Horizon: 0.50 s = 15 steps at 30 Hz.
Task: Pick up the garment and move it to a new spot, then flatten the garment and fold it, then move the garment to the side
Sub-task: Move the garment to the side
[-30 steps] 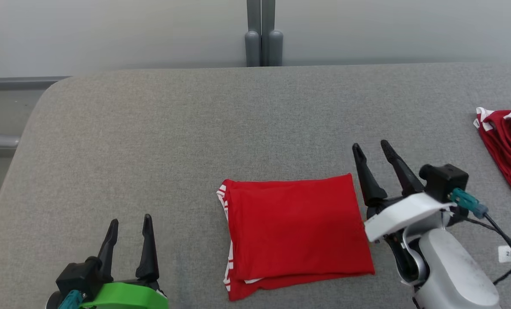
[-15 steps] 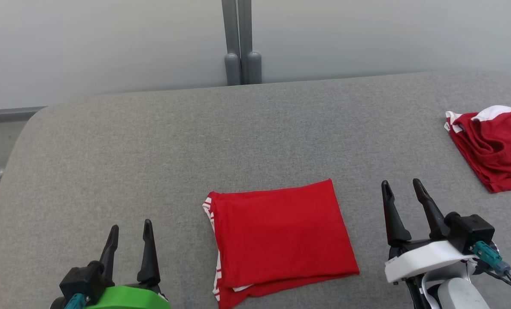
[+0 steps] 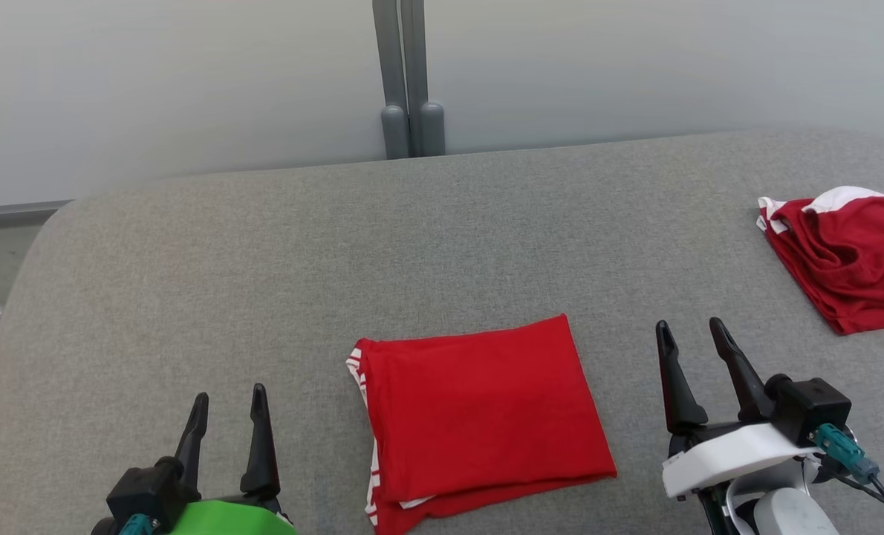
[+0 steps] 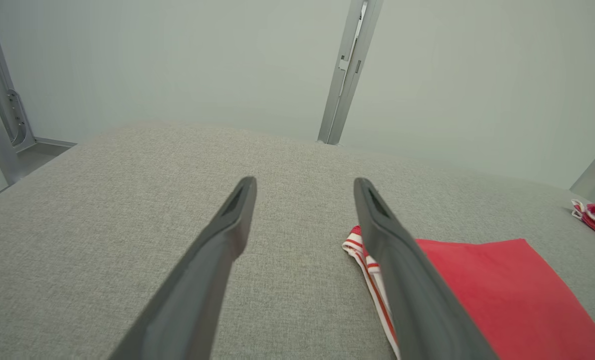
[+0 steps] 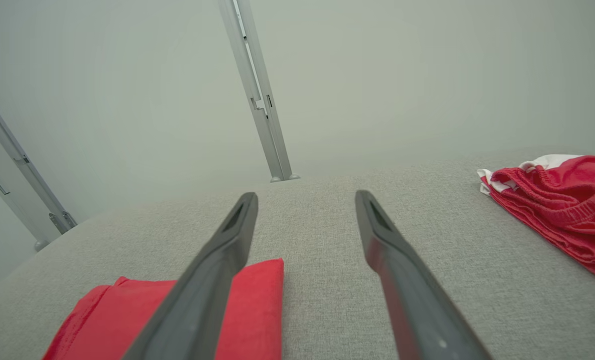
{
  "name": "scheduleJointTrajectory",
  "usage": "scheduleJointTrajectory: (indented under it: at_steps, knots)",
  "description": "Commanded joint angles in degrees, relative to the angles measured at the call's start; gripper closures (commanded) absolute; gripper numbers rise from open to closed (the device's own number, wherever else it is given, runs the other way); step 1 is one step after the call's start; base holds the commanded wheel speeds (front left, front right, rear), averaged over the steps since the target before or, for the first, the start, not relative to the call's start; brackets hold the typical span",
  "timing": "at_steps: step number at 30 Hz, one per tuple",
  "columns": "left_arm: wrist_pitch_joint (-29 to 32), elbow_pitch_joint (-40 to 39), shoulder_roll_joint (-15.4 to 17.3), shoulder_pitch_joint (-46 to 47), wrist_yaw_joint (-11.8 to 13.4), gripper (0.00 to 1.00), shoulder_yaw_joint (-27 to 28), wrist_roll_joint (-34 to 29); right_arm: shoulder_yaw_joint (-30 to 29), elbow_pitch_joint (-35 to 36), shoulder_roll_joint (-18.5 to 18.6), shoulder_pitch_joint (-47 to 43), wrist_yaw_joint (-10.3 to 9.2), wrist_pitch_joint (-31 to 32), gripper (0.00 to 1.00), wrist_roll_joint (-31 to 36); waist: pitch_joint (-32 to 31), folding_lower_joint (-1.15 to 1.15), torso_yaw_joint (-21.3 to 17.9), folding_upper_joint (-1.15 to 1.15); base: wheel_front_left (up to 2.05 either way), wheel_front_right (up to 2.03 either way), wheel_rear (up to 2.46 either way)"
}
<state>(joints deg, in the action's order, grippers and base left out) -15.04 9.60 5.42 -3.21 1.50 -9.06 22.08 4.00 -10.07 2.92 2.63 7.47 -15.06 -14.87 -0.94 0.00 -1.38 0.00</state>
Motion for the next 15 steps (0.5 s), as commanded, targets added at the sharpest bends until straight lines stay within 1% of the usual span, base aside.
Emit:
scheduleJointTrajectory:
  at_steps: [1,4,7,10,15]
  knots:
    - [-0.2,0.1,-0.1,-0.7,-0.4,0.0,0.5,-0.3,0.1,-0.2,0.0,-0.3,0.03,-0.1,0.0,-0.3,0.0,0.0,0.1,0.0,0.0,0.0,0.0]
    - [-0.2,0.3,-0.3,-0.7,-0.6,0.0,0.8,-0.7,0.3,-0.6,0.0,-0.1,0.03,-0.1,0.0,-0.5,0.0,0.0,0.4,0.0,0.0,0.0,0.0]
    - [-0.2,0.4,-0.6,-0.7,-1.0,0.0,1.0,-1.1,0.2,-3.7,0.0,0.5,0.03,0.2,0.0,-1.6,0.1,0.0,0.8,0.0,0.0,0.0,0.0]
    - [-0.2,0.6,-0.8,-0.8,-1.2,0.0,1.1,-1.3,0.3,-6.6,0.0,2.4,0.03,4.0,0.0,-1.4,0.4,0.0,1.5,0.0,0.0,0.0,0.0]
    - [-0.2,0.9,-1.3,-0.4,-1.5,0.0,1.2,-1.5,0.9,-11.6,0.2,5.7,0.03,12.8,0.0,-1.9,1.8,0.0,3.2,0.0,0.0,0.0,0.0]
